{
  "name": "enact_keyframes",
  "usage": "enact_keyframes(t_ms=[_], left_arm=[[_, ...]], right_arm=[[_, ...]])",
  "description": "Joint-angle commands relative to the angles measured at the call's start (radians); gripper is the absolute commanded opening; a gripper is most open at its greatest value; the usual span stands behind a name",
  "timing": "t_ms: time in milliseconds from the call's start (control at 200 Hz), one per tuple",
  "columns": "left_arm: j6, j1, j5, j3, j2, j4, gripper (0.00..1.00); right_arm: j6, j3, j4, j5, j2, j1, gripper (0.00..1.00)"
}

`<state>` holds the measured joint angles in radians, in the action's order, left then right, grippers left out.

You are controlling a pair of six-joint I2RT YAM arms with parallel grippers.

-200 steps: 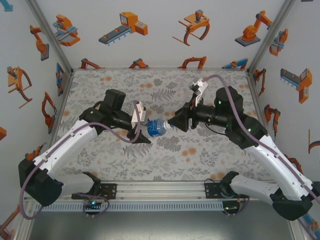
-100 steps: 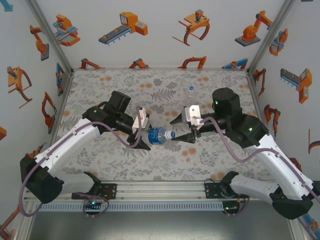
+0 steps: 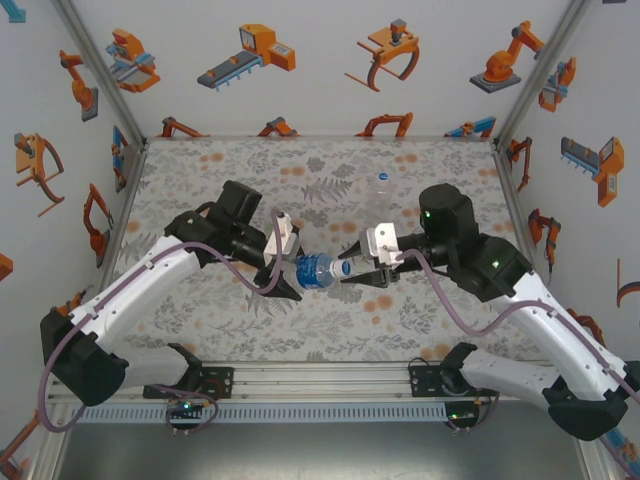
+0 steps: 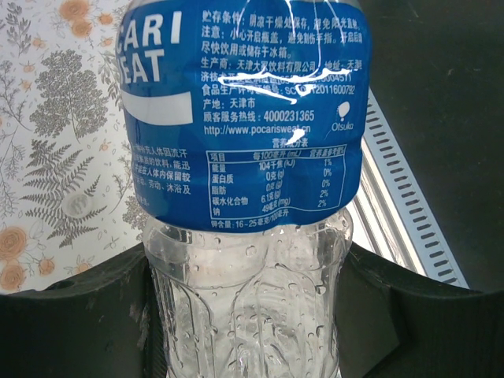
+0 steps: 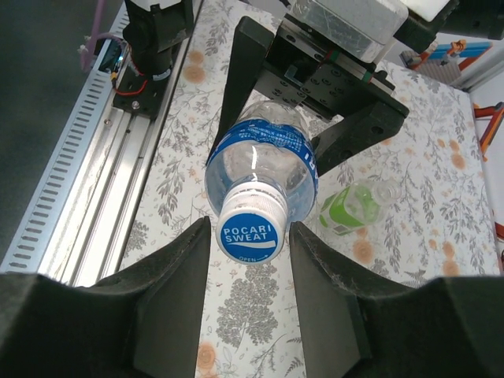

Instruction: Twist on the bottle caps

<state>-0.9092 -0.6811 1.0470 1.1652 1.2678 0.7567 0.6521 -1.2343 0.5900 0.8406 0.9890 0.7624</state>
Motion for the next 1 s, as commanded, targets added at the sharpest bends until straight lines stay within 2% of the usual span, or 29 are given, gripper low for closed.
enact_keyframes(t_ms=[0, 300, 381, 506, 591, 671, 766, 831, 991], left_arm=[[0.006, -0.003, 0.024, 0.037, 0.009, 0.021, 0.0], [0.026, -0.003, 0.023, 0.045, 0.021, 0.021, 0.0], [0.029, -0.003, 0.022, 0.048, 0.024, 0.021, 0.0], [0.029, -0.002, 0.007, 0.048, 0.023, 0.021, 0.0], [0.038, -0.002, -0.03, 0.048, 0.021, 0.013, 0.0], [0.065, -0.001, -0.069, 0.038, 0.013, -0.02, 0.0], [0.107, 0.0, -0.119, 0.011, -0.004, -0.086, 0.0], [0.136, 0.002, -0.154, -0.007, -0.016, -0.13, 0.0], [0.181, 0.005, -0.232, -0.045, -0.039, -0.224, 0.0]], right_arm=[[0.0, 0.013, -0.048, -0.007, -0.025, 0.009, 0.44], [-0.037, 0.028, -0.061, 0.0, -0.023, 0.02, 0.43], [-0.077, 0.034, -0.072, -0.012, -0.023, 0.024, 0.35], [-0.211, 0.054, -0.099, -0.037, -0.03, 0.027, 0.16], [-0.483, 0.109, -0.214, -0.136, -0.048, 0.03, 0.0], [-0.85, 0.168, -0.342, -0.336, -0.065, 0.034, 0.0], [-1.262, 0.183, -0.368, -0.509, -0.06, 0.034, 0.0], [-1.52, 0.179, -0.359, -0.57, -0.04, 0.034, 0.0], [-1.979, 0.223, -0.363, -0.686, -0.026, 0.034, 0.0]])
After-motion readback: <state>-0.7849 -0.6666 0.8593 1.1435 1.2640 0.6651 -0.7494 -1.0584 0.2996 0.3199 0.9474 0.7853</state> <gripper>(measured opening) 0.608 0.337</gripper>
